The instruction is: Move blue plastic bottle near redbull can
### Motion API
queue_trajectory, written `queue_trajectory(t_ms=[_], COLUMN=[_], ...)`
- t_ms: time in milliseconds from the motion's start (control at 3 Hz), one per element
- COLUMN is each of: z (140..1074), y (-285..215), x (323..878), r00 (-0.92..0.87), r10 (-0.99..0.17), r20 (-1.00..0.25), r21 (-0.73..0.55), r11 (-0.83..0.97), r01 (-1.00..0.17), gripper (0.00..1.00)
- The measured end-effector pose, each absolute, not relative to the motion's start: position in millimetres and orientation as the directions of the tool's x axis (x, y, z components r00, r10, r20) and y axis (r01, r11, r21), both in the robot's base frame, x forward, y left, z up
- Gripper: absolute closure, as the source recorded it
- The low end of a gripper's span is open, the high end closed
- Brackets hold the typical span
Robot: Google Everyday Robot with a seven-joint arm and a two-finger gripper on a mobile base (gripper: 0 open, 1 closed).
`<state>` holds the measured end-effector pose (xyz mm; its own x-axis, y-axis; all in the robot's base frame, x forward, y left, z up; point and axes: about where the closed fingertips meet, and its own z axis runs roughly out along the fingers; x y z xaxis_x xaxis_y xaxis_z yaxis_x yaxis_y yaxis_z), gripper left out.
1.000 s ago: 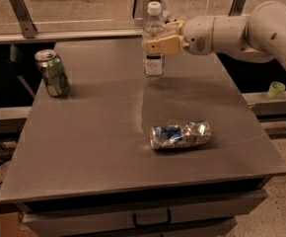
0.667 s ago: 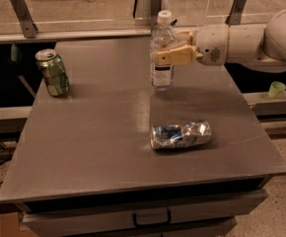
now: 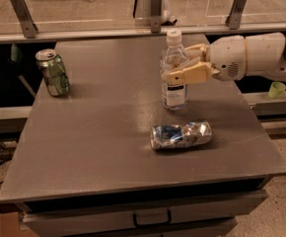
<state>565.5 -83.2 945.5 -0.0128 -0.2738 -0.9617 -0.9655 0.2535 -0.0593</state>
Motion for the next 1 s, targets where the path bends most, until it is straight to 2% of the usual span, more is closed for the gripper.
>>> queue_trajectory(t_ms=[1000], z=[926.8], y=[-99.4], x=[537.4], r00=[-0.054], r10=[-0.348], r20=[-0.936], r21=[-0.022], r11=[0.210], r01=[-0.977], gripper=[0.05])
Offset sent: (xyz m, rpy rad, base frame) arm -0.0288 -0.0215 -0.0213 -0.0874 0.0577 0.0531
